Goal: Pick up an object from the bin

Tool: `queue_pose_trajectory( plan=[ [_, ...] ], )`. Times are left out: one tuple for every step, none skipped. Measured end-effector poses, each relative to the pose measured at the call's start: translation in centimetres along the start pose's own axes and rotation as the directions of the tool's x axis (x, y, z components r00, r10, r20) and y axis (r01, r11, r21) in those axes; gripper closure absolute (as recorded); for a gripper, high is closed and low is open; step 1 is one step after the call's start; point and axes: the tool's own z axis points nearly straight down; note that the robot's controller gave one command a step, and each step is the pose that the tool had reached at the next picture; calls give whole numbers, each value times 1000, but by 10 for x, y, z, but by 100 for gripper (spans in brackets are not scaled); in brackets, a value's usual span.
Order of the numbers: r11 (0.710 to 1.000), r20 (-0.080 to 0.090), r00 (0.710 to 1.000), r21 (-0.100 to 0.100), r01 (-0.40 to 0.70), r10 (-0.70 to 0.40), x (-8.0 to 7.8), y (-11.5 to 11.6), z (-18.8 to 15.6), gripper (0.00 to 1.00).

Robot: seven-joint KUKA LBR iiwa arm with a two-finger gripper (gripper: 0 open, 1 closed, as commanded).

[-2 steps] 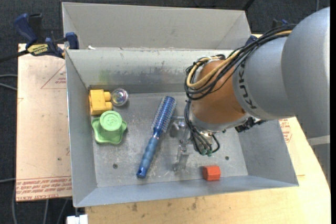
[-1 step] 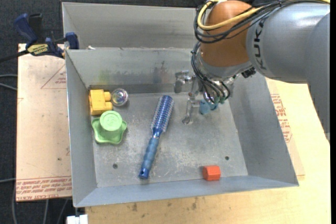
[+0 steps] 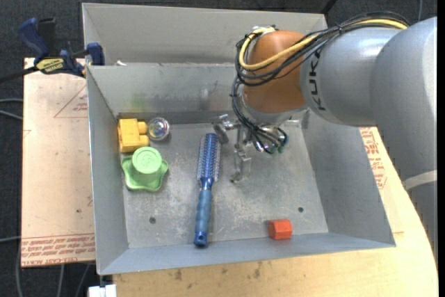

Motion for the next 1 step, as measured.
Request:
queue_pose_trajectory(
  plan=[
    [908, -5, 908, 3, -419, 419, 0, -58, -77, 0]
  ],
)
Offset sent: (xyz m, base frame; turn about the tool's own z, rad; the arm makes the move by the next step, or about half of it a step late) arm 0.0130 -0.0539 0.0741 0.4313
